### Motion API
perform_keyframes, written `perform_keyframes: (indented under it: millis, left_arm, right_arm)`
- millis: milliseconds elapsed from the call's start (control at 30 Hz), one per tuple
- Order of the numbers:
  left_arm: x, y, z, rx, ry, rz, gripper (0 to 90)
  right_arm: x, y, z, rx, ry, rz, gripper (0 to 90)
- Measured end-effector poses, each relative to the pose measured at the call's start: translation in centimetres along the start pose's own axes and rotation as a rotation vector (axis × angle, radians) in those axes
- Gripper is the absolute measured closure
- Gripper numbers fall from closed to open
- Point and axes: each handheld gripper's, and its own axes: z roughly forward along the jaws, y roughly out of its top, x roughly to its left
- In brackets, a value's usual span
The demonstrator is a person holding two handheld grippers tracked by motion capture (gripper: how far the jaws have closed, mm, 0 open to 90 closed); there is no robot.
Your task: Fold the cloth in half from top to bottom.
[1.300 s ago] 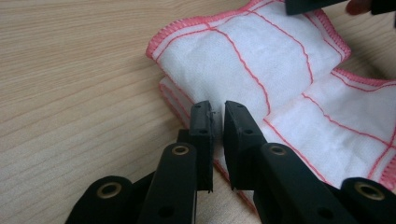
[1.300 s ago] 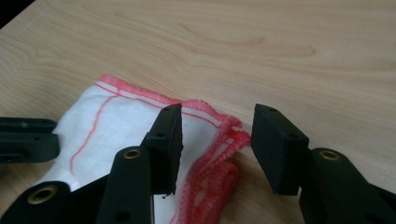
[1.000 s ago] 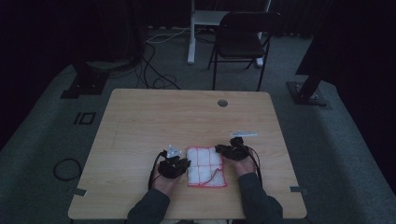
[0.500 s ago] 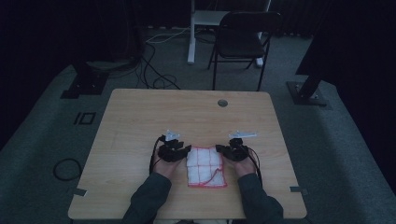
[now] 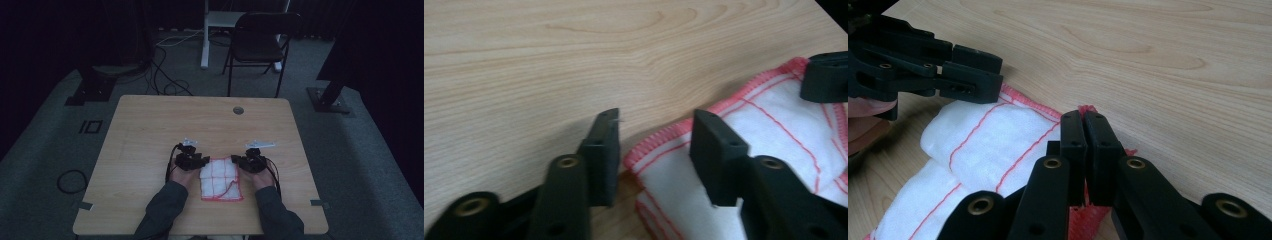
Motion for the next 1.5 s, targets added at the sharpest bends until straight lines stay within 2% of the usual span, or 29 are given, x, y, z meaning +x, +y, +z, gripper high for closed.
perform_keyframes:
  millis: [233, 433, 800, 1200, 1500]
  left_arm:
    - [-0.9, 0.3, -0.5, 0.023, 0.013, 0.061, 76.8]
    - [-1.6, 0.4, -1.3, 0.007, 0.002, 0.097, 84.5]
    - [-2.4, -0.4, -2.6, -0.025, -0.021, 0.126, 85.0]
    - [-3.4, -1.1, -4.0, -0.064, -0.024, 0.152, 84.7]
    - [-4.1, -2.3, -4.7, -0.072, -0.035, 0.167, 84.2]
  right_arm:
    - [0.0, -0.1, -0.2, -0.002, 0.001, -0.004, 87.9]
    - [-0.1, -0.4, -0.5, -0.003, 0.002, -0.003, 87.7]
    - [0.2, -0.8, -1.1, -0.012, 0.009, -0.01, 87.4]
    - [0.8, -1.4, -1.6, -0.014, 0.019, -0.022, 86.7]
    - [1.0, -2.2, -2.1, -0.013, 0.027, -0.025, 86.2]
